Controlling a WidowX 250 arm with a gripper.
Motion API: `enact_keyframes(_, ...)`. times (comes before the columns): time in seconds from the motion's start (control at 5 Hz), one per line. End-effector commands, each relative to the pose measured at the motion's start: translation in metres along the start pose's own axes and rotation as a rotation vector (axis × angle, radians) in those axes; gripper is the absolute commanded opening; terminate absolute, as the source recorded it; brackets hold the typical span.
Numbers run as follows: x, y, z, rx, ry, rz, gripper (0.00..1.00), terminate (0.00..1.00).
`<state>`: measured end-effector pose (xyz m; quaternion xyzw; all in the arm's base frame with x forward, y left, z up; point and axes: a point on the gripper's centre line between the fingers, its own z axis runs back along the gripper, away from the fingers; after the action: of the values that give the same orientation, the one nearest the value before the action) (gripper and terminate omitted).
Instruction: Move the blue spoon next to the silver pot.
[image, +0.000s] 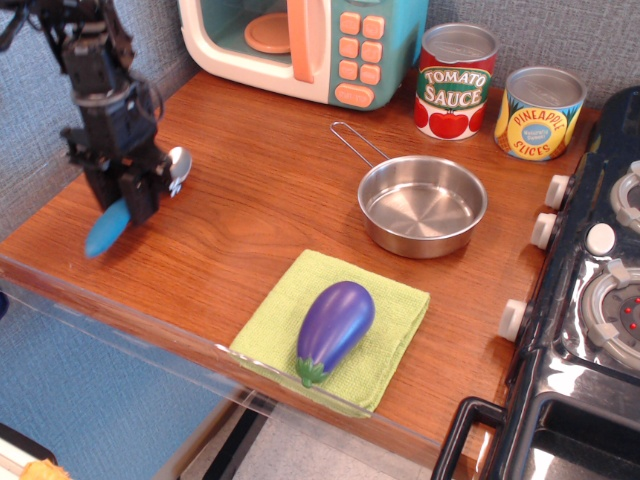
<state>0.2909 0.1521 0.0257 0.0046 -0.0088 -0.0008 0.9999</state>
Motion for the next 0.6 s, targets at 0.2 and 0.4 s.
enact_keyframes(0.2, 0.083, -0.068, 0.023, 0.014, -0.086, -0.129, 0.00, 0.00)
enact_keyframes(0.4, 0.100, -0.086, 0.008, 0.021, -0.045, -0.161, 0.00, 0.00)
